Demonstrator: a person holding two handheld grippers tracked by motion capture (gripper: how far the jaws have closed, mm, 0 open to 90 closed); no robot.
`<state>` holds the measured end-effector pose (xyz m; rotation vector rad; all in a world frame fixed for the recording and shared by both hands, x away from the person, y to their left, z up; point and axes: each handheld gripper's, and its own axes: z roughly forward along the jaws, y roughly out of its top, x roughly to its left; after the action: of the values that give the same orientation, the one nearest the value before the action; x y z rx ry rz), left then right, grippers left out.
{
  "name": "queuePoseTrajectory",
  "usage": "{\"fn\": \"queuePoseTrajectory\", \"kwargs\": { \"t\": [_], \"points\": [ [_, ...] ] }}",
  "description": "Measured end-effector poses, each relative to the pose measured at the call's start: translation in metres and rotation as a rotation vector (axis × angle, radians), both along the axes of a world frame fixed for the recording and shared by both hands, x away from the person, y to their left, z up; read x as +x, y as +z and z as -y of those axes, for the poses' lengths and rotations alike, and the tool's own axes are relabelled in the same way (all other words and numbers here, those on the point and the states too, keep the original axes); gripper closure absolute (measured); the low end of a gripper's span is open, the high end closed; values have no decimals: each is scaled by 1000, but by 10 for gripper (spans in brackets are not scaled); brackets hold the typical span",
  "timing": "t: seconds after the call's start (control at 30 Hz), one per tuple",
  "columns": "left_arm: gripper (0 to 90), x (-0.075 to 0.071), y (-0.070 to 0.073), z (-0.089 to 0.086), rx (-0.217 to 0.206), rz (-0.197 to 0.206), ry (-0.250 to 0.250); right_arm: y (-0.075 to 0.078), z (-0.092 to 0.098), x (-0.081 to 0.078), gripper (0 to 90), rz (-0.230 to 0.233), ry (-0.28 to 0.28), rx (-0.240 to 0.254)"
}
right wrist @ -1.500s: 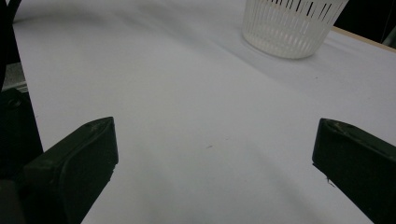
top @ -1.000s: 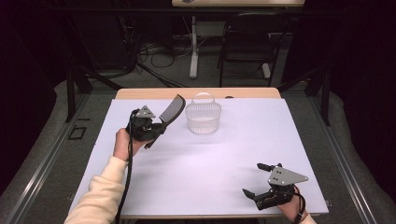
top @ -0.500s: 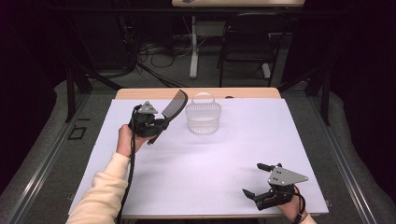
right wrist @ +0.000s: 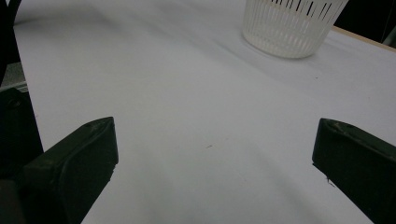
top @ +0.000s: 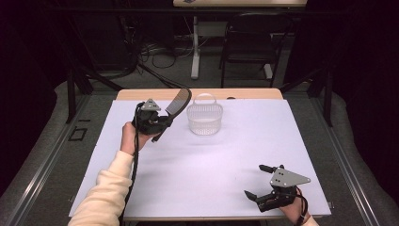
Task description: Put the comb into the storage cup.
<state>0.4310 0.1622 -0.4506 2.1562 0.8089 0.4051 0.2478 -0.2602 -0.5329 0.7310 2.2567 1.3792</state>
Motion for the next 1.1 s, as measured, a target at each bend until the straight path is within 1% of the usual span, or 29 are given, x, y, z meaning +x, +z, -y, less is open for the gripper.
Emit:
{"fn": "queuePoseTrajectory", "kwargs": {
  "t": [0.07,0.4,0.43,0.6,0.63,0.67,0.73,0.8,0.87,1.03,1.07,1.1],
  "points": [
    [723,1,1,1,-7,3,2,0,0,0,0,1,0,0],
    [723,7,7,9,-11,15,-3,0,0,0,0,0,-1,-1],
    [723,7,8,10,-6,16,-5,0,0,0,0,-1,-1,-1],
    [723,9,11,13,-16,23,-5,0,0,0,0,-1,-2,0],
    [723,10,12,14,-13,24,-8,0,0,0,0,0,-1,-1],
    [723,10,12,15,-22,27,-4,0,0,0,0,0,-1,-1],
    [723,11,13,16,-19,29,-7,0,0,0,0,0,-1,-1],
    [723,12,13,17,-28,31,-6,0,0,0,0,0,-1,0],
    [723,13,14,19,-22,29,-9,0,0,0,0,-3,-1,2],
    [723,16,15,21,-32,33,-5,0,0,0,0,-3,-3,1],
    [723,17,16,21,-26,32,-6,0,0,0,0,-3,-3,0],
    [723,17,17,21,-29,37,-2,0,0,0,0,-3,-3,0]
  ]
}}
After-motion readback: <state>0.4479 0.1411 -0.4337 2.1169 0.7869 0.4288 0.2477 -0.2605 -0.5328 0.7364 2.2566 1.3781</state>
